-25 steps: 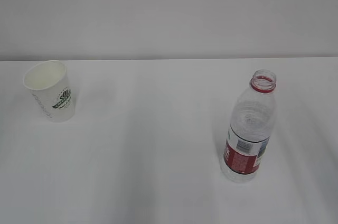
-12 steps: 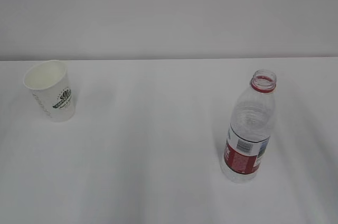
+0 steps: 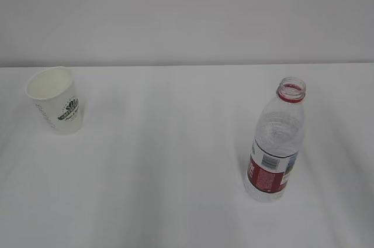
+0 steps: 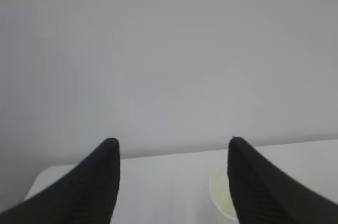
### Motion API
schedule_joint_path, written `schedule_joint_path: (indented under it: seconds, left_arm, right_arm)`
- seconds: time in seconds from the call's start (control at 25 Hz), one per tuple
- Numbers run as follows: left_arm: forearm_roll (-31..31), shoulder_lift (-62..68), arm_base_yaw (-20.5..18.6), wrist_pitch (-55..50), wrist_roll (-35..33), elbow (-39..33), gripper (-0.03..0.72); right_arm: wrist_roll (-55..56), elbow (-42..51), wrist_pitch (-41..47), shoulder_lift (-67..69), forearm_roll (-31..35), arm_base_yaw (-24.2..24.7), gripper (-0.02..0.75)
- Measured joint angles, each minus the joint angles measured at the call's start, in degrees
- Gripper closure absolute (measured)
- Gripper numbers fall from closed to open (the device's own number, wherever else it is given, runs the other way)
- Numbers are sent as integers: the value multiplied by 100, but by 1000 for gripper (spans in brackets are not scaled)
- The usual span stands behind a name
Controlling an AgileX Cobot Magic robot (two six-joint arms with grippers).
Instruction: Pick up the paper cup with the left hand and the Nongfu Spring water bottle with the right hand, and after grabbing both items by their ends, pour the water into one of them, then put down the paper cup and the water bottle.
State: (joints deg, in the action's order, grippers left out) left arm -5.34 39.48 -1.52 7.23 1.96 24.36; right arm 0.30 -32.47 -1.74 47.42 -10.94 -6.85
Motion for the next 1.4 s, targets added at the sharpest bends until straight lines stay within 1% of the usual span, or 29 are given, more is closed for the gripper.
schedule_joint_path:
  seconds: [0.2, 0.32, 0.44, 0.6, 0.76, 0.92, 1.04, 1.2, 1.4]
  left_arm:
    - [-112, 0, 0, 917, 0, -695, 222]
    - [-87, 0, 0, 1291, 0, -1087, 222]
    - [-4, 0, 0, 1525, 0, -1291, 222]
    - [19, 122, 0, 1617, 0, -1350, 222]
    - [4, 531, 0, 1802, 0, -1350, 223]
    - [-191, 995, 17, 2094, 0, -1350, 223]
    - [-226, 1242, 128, 2468, 0, -1350, 223]
    - [-249, 1666, 285, 2694, 0, -1350, 223]
    - [-249, 2299, 335, 3223, 0, -1350, 223]
  right_arm:
    - [0, 310, -846, 236, 0, 0, 150]
    - [22, 570, -1276, 359, 0, 0, 150]
    - [119, 810, -1663, 500, 0, 0, 150]
    - [219, 1063, -1900, 632, 0, 0, 150]
    - [240, 1264, -2112, 668, -11, 0, 151]
    - [270, 1625, -2393, 678, -22, 0, 151]
    - [367, 1997, -2855, 678, -27, 0, 151]
    - [407, 2438, -3494, 812, -36, 0, 150]
    - [440, 2619, -4030, 1242, -204, 0, 150]
